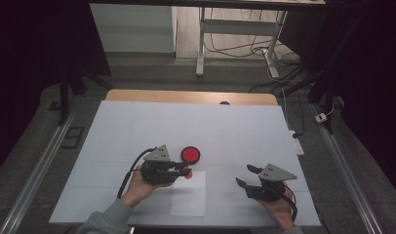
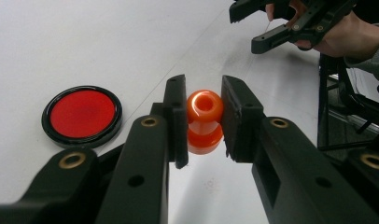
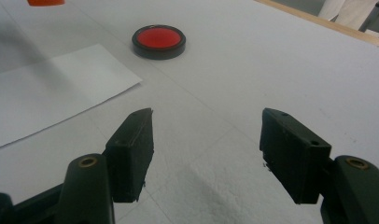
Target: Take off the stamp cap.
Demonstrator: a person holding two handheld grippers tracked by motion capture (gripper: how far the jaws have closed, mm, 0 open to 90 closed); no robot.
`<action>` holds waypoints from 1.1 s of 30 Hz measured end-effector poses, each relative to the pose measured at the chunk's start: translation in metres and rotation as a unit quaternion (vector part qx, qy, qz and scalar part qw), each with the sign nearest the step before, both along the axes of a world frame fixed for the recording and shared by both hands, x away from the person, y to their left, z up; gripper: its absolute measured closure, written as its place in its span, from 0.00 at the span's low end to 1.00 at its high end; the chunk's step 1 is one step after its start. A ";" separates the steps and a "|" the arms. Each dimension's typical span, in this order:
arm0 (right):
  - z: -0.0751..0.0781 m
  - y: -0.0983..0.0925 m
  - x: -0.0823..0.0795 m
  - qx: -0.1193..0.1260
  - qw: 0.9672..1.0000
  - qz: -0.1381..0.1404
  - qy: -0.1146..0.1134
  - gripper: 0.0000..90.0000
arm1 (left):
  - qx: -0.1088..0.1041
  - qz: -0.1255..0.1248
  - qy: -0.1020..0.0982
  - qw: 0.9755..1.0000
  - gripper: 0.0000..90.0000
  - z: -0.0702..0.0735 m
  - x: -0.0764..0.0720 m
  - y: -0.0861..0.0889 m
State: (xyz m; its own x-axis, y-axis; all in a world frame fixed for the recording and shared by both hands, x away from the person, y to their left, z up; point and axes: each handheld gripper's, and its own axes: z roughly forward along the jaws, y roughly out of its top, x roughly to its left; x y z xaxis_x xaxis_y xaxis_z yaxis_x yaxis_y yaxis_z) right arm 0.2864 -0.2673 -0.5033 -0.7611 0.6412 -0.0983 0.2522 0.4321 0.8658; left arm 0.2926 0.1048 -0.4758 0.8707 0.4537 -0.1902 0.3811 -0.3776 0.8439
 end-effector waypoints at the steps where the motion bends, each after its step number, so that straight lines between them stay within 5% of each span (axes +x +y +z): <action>1: 0.000 0.002 0.000 0.000 1.000 0.003 0.001 0.38 | -0.002 0.000 0.000 1.000 0.81 0.000 0.000 0.000; 33: 0.004 0.030 -0.010 0.003 0.999 0.045 0.004 0.39 | -0.004 0.008 -0.010 1.000 0.81 0.002 0.001 -0.001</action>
